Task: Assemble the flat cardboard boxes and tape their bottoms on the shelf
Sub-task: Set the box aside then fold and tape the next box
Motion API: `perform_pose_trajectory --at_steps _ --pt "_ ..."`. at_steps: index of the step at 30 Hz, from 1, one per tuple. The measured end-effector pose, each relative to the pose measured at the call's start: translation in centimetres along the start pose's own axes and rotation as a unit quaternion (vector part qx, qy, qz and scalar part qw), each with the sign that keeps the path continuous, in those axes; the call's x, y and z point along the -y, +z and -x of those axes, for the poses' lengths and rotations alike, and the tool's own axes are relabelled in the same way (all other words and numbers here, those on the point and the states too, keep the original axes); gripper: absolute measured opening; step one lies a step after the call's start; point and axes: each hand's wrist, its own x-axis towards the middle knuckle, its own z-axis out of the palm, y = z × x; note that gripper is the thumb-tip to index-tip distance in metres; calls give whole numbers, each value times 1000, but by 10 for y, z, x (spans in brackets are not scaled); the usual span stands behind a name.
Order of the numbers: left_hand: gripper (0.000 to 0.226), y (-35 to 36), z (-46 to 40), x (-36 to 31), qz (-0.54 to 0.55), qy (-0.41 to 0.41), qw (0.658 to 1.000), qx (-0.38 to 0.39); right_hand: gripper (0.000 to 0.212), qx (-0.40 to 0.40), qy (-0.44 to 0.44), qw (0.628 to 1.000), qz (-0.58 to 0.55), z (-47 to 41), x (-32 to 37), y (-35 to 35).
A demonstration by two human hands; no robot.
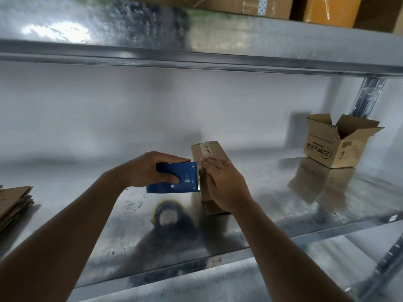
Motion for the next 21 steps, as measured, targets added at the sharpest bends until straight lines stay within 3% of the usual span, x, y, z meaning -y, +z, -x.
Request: perform_pose_trajectory --at_steps 8,16,21 --pt "57 0 5 2 5 -13 999 -35 55 61 57 996 -4 3 -9 1" --pt "55 -22 11 -1 -44 -64 997 13 40 33 72 996 -33 2 -9 -3" --pt "54 -23 18 -5 -95 -97 991 -16 42 13 100 994 -43 -1 6 -5"
